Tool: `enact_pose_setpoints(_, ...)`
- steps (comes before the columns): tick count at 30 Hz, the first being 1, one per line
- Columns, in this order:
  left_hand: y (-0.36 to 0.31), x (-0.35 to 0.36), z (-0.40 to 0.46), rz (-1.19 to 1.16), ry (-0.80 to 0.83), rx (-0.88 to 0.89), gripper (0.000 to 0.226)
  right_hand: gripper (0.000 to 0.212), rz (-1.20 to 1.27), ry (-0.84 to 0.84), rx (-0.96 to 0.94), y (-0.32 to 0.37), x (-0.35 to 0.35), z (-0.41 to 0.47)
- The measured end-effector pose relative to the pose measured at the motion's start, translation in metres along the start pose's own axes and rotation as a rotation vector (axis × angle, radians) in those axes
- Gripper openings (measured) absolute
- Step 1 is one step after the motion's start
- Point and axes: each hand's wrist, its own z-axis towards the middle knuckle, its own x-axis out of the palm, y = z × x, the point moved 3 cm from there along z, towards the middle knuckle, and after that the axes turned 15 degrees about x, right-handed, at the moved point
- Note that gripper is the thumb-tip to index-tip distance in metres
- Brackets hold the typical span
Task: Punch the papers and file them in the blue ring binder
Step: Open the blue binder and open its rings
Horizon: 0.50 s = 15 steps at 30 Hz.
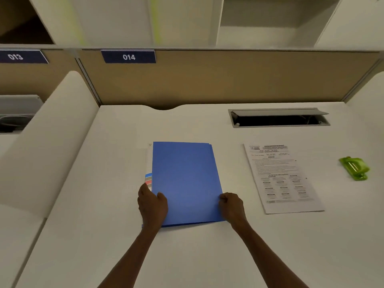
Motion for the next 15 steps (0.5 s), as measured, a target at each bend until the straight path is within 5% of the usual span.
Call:
enact_pose_setpoints(4,-0.007,0.005,0.004,-0.141,0.110,0.125,0.067,0.020,0.017,-0.027,0.081,0.000,-0.001,0.001)
enact_pose_setpoints(7,-0.009,0.008,-0.001,-0.177,0.291,0.274,0.102,0.034,0.162,0.012,0.226,0.000,-0.012,0.006)
enact_pose_setpoints(11,-0.002,0.025,-0.007,0.094,0.541,0.386,0.158,0.011,0.282,0.043,0.339,0.002,-0.027,0.024)
enact_pose_setpoints(13,0.002,0.032,-0.006,0.265,0.608,0.430,0.165,0.001,0.264,-0.038,0.366,0.005,-0.031,0.021)
enact_pose_setpoints(15,0.003,0.036,-0.006,0.350,0.634,0.465,0.164,0.017,0.239,-0.033,0.383,0.008,-0.033,0.023)
